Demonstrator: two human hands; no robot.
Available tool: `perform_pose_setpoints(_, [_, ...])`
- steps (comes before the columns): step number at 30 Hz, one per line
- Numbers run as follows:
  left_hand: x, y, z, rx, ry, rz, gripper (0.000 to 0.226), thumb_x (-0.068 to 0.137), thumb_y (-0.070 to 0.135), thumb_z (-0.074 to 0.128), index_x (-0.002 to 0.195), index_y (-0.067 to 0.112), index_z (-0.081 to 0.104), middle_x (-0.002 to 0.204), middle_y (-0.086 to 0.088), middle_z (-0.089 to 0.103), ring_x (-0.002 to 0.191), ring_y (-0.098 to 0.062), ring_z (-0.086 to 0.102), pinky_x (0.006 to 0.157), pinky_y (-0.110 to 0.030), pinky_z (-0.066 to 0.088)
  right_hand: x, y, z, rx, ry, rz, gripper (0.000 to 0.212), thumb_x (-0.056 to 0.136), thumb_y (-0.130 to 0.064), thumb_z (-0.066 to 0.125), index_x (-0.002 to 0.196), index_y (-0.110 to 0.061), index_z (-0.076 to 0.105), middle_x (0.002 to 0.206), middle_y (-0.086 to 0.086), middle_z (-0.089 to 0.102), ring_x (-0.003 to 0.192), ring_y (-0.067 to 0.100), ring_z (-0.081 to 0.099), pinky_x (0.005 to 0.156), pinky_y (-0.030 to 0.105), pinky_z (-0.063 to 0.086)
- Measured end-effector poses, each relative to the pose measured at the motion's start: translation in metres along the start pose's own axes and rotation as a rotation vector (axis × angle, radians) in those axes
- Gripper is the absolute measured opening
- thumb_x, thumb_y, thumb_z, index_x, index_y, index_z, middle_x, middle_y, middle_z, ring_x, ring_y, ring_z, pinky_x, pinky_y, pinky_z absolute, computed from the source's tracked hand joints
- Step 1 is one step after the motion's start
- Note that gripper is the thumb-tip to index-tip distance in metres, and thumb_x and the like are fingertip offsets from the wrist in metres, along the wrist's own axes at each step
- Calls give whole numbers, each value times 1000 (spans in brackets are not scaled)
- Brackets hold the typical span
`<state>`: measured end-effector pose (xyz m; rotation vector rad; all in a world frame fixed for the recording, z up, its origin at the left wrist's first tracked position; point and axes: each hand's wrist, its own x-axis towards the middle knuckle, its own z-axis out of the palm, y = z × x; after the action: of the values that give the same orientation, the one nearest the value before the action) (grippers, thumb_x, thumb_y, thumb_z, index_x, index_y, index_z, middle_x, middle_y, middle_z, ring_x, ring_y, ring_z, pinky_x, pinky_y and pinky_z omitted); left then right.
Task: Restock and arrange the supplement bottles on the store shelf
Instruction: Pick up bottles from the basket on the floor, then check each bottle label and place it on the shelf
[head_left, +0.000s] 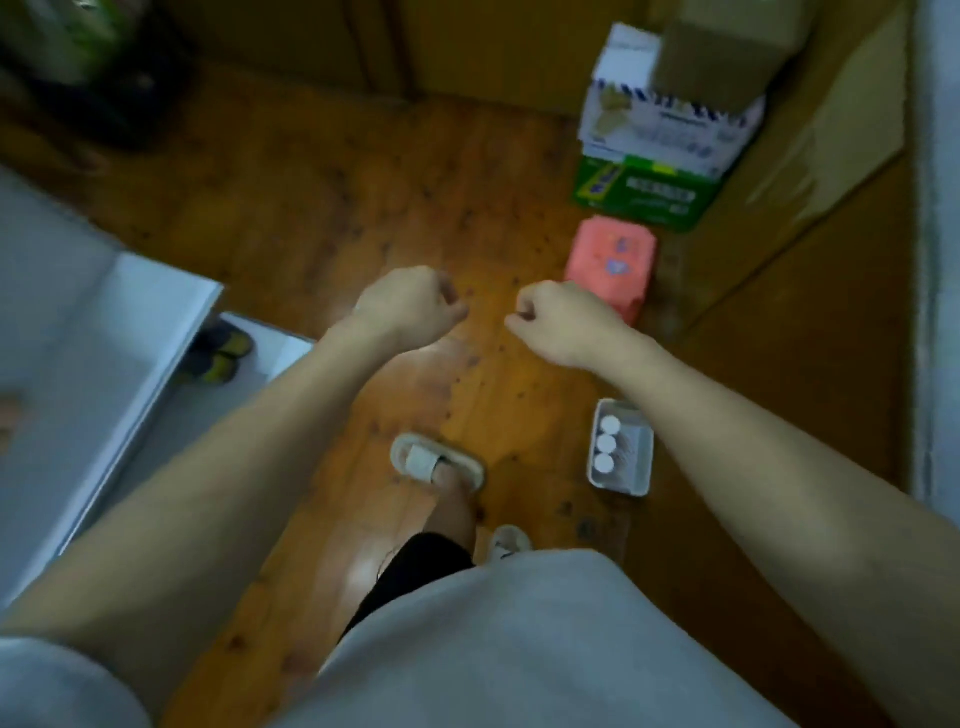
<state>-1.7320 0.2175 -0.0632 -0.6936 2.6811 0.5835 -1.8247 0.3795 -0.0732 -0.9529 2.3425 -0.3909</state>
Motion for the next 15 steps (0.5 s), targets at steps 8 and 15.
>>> perform_pose_setpoints(8, [-191, -129, -77, -144, 241, -378, 26, 94, 44, 57, 98, 21, 67, 99, -2, 68, 95, -25, 62, 76, -34, 50, -31, -211, 11, -139, -48, -420, 27, 97, -37, 50, 82, -17, 60, 73, 1, 59, 76, 29, 57, 62, 33, 37])
perform_pose_setpoints(15, [-341, -224, -103, -173, 431, -636, 23, 91, 51, 56, 95, 31, 66, 105, -2, 71, 97, -24, 63, 82, -37, 53, -80, -370, 70, -270, -148, -706, 28, 95, -35, 51, 87, -11, 63, 78, 8, 64, 77, 32, 60, 54, 31, 33])
